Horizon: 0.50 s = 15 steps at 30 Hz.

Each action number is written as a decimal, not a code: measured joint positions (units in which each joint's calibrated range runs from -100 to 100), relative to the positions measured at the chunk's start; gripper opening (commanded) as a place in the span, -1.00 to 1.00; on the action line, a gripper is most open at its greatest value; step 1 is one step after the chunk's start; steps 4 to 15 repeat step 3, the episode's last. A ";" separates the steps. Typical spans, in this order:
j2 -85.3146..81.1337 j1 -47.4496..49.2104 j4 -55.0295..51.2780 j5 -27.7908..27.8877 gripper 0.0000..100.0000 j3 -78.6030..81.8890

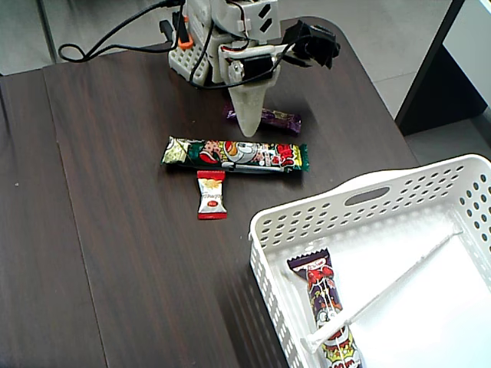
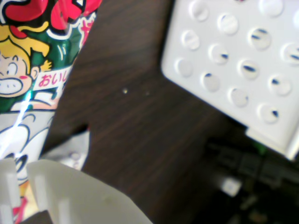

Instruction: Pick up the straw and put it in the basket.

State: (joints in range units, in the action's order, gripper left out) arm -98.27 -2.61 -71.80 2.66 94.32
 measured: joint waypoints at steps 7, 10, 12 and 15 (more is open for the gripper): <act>0.00 0.00 0.00 0.00 -0.98 0.00; 0.00 0.00 0.00 0.00 -0.98 0.00; 0.00 0.00 0.00 0.00 -0.98 0.00; 0.00 0.00 0.00 0.00 -0.98 0.00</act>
